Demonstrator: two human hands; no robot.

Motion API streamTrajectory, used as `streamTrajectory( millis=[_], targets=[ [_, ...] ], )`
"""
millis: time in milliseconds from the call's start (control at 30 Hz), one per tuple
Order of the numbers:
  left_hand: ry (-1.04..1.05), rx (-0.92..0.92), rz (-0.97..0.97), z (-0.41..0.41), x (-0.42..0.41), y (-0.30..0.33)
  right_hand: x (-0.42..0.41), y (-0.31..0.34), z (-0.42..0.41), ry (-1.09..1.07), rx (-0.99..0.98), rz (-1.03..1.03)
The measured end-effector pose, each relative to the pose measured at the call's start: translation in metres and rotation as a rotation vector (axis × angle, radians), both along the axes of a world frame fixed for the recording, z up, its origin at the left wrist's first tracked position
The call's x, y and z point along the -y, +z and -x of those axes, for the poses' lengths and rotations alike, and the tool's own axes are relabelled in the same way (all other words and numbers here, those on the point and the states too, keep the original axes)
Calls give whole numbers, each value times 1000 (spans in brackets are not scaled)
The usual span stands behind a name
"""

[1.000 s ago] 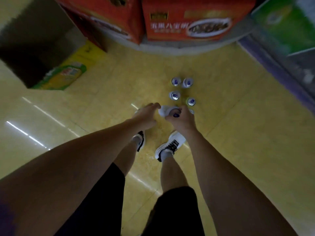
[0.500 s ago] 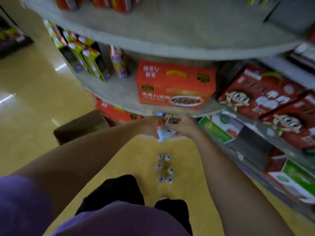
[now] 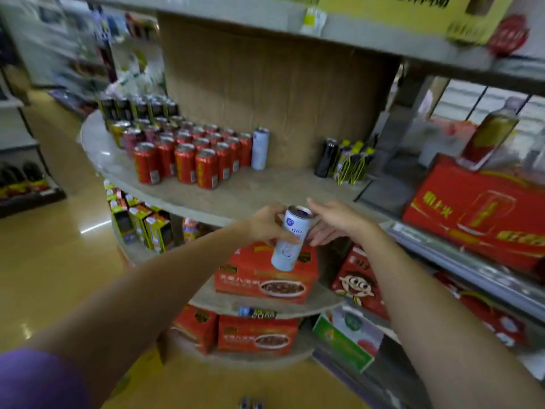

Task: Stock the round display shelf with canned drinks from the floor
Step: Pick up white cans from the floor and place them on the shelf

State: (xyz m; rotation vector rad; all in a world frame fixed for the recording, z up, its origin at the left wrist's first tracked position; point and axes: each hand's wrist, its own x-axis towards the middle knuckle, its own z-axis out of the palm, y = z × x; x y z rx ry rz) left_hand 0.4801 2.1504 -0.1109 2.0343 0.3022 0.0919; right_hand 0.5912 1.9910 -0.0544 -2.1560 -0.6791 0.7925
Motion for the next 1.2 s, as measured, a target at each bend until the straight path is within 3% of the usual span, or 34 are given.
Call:
streamTrajectory(
  millis=[100, 300, 500, 667, 800, 1200],
  targets=[
    [76, 69, 105, 2, -5, 31, 1, -3, -9, -79, -73, -132],
    [230, 130, 209, -3, -36, 57, -37, -36, -1, 112, 106, -87],
    [119, 134, 156, -26, -78, 75, -94, -48, 9, -14, 225, -339],
    [-37, 131, 20, -53, -132, 77, -146, -57, -12, -93, 232, -290],
    [-80, 167, -358, -81, -182, 73, -188, -72, -29, -136, 204, -292],
    [-147, 150, -606, -145, -296, 74, -308, -80, -68, -283, 271, -274]
  ],
)
